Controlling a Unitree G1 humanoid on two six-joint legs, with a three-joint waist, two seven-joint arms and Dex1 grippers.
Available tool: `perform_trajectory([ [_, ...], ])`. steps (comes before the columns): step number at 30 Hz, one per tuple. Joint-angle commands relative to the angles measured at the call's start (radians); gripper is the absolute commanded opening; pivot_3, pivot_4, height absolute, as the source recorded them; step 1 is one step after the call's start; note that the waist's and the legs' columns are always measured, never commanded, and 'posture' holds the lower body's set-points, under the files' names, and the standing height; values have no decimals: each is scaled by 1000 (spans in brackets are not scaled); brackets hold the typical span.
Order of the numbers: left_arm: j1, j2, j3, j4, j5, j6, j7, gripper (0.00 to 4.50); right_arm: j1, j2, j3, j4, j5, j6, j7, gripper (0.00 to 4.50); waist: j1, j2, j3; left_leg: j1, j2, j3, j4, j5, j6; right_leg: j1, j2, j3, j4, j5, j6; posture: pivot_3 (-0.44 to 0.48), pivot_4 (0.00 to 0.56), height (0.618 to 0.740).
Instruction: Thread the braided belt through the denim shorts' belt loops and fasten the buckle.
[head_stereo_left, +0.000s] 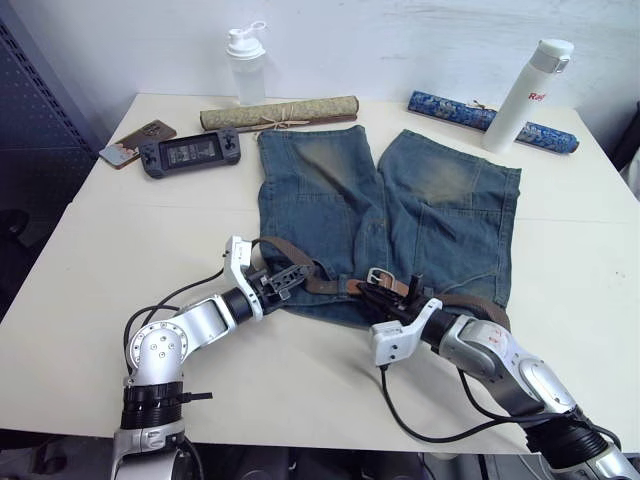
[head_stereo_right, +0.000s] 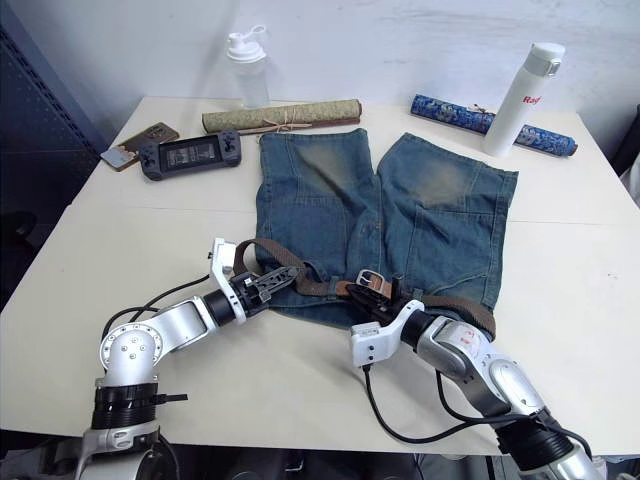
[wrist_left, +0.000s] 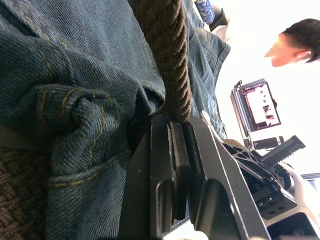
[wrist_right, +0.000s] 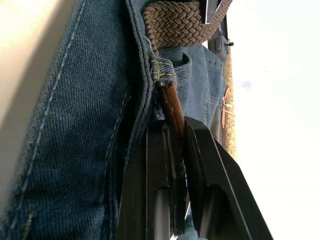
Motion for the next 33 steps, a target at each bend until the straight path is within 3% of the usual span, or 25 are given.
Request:
perform_trajectory([
  [1, -7, 1, 3, -17, 7, 1, -14, 0, 3, 19, -6, -18, 10, -3, -19, 116, 0, 0, 0, 0, 0, 0, 0, 0, 0, 0, 0, 0, 0, 0, 0, 0, 150, 717],
  [4, 3, 5, 5, -50, 12, -27, -47, 0, 8, 30, -21, -31, 45, 17, -6, 116, -1, 0, 0, 0, 0, 0, 0, 0, 0, 0, 0, 1, 0, 0, 0, 0, 150, 717],
  [5, 8, 10, 14, -69, 0, -28, -54, 618, 7, 30, -29, -43, 58, 23, 4, 0, -1, 0, 0, 0, 0, 0, 0, 0, 0, 0, 0, 1, 0, 0, 0, 0, 150, 717],
  [9, 24, 45, 50, -114, -35, -20, -69, 1512, 3, 34, -45, -65, 86, 43, 24, 0, -1, 0, 0, 0, 0, 0, 0, 0, 0, 0, 0, 1, 0, 0, 0, 0, 150, 717],
  [13, 97, 133, 15, -239, -32, -10, -217, 1512, 1, 37, -53, -77, 98, 61, 34, 0, -1, 0, 0, 0, 1, 0, 0, -1, -1, -1, 1, 1, 0, 0, 0, 0, 150, 717],
  [17, 178, 207, -142, -326, 131, -97, -348, 1512, 4, 36, -51, -87, 102, 65, 43, 0, -1, 1, 1, -1, 2, 1, -1, -2, -3, -2, 1, 2, 0, -1, -2, 0, 150, 717],
  [23, 201, 205, -238, -309, 333, -273, -401, 1512, 9, 41, -46, -95, 98, 68, 56, 0, -1, 1, 1, 0, 3, 1, -1, -5, -9, -3, 2, 2, -1, -3, -5, 0, 150, 717],
  [30, 225, 164, -250, -290, 414, -399, -457, 1512, 20, 40, -48, -102, 101, 69, 67, 0, -1, 2, 1, 0, 4, 1, -1, -4, -8, -3, 3, 2, 0, -4, -7, 0, 150, 717],
  [33, 233, 193, -282, -256, 514, -421, -446, 1512, 24, 39, -54, -106, 103, 69, 69, 0, -1, 2, 1, 0, 4, 1, -1, -4, -8, -3, 3, 1, 0, -5, -7, 0, 150, 717],
])
